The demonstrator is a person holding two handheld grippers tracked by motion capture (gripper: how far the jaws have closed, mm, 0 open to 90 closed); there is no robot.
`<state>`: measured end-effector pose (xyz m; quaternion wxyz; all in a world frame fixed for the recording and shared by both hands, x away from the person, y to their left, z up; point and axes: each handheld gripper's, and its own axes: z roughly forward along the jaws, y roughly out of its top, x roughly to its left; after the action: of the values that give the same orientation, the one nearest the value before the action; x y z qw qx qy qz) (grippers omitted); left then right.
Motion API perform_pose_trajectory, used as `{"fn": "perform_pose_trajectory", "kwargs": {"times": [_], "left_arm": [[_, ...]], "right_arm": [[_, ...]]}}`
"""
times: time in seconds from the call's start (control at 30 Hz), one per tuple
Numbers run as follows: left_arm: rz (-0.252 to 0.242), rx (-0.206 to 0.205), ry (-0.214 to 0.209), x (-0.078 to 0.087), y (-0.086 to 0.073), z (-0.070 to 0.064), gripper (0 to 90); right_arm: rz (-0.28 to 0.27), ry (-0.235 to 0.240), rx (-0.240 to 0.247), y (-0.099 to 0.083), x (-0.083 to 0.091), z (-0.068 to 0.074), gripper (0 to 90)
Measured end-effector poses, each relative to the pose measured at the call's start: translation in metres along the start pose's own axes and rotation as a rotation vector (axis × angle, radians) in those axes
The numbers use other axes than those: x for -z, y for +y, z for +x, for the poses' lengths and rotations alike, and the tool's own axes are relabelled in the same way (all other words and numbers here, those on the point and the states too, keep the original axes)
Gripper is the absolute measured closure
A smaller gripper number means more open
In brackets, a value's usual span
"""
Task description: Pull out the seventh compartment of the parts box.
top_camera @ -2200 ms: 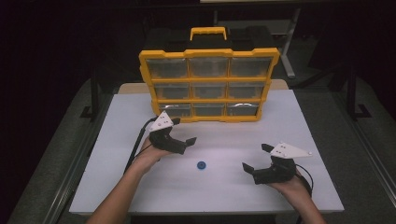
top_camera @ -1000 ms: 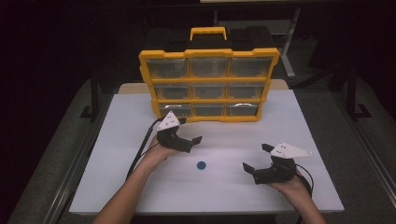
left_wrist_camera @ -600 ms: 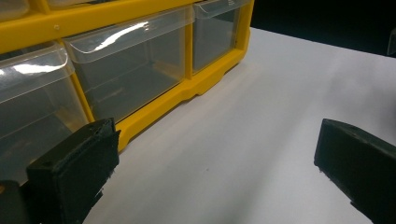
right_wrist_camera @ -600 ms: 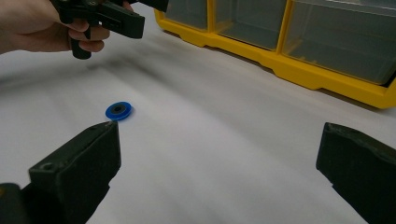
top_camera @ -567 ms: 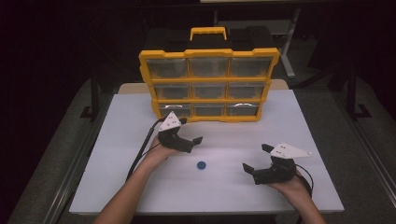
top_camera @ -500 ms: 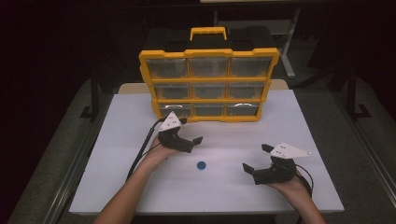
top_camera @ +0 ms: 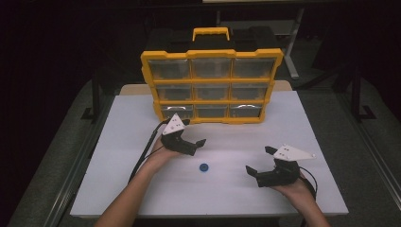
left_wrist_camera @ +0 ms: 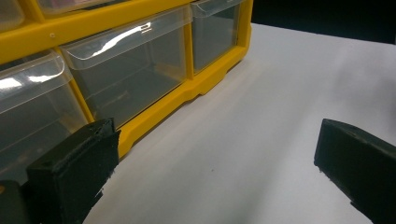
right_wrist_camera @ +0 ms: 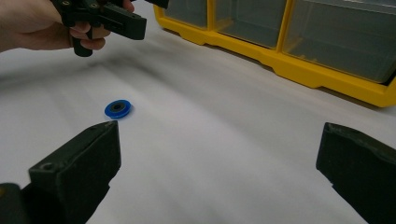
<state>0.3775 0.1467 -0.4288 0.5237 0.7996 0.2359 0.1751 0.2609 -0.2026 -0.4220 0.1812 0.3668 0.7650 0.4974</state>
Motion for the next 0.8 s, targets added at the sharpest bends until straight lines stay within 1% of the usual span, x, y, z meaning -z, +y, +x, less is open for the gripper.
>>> {"fn": "perform_pose_trajectory", "kwargs": {"times": [0.5, 0.8], "left_arm": [[0.017, -0.06, 0.026, 0.0009, 0.0006, -0.0004, 0.0], [0.018, -0.08, 0.037, 0.0009, 0.0005, -0.0012, 0.0]], "right_arm": [[0.002, -0.002, 0.002, -0.0002, 0.0003, -0.0002, 0.0], [0.003, -0.003, 0.002, -0.0002, 0.0003, -0.0001, 0.0]]}}
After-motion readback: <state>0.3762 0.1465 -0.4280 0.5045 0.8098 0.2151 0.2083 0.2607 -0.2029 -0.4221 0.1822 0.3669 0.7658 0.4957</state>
